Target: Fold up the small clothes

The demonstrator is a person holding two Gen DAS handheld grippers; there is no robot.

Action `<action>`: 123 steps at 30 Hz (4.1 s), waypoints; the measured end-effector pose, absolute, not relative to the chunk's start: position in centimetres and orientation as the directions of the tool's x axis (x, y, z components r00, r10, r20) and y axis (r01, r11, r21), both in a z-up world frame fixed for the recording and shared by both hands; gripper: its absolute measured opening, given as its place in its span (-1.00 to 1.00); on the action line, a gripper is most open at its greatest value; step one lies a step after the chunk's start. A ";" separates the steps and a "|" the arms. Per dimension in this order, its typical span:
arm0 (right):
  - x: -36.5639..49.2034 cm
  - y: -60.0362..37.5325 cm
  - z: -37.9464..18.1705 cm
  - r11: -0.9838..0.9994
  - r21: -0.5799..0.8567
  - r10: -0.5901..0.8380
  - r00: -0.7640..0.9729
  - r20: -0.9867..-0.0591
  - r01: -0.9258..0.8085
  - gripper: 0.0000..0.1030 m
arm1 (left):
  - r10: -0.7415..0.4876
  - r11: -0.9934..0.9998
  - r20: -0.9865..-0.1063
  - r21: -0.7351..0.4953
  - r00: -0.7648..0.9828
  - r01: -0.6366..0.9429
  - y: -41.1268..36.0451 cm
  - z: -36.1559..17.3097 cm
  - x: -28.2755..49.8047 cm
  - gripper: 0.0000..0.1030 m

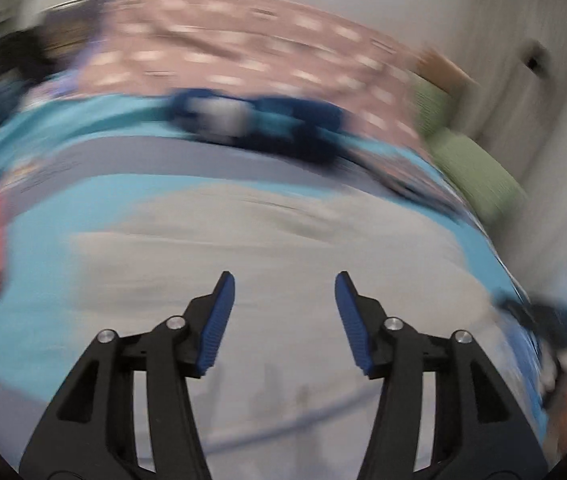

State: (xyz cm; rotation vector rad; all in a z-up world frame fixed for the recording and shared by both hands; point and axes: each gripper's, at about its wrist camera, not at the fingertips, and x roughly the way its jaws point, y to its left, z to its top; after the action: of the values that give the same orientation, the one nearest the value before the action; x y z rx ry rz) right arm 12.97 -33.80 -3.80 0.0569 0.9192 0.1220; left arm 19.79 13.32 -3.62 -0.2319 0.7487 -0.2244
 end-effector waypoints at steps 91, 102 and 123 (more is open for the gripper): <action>-12.9 -42.5 -1.6 0.595 0.758 0.693 0.648 -0.316 -0.267 -0.90 | -0.498 0.853 -0.636 -0.482 0.589 0.201 18.3 -4.7 -12.8 -0.03; -13.5 -43.5 -4.0 0.575 0.798 0.672 0.659 -0.336 -0.180 -0.88 | -0.656 0.754 -0.700 -0.609 0.282 0.246 15.7 -12.0 -13.7 -0.49; -10.9 -43.6 4.6 0.506 0.778 0.671 0.737 -0.084 -0.372 -0.89 | -0.634 0.717 -0.217 -0.527 0.743 0.457 20.0 4.7 -12.0 -0.95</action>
State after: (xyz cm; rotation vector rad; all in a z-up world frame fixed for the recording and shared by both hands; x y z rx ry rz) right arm -10.89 -43.57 4.55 0.8225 0.4043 0.6497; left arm -11.99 19.97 4.74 -0.4666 0.4026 -0.6219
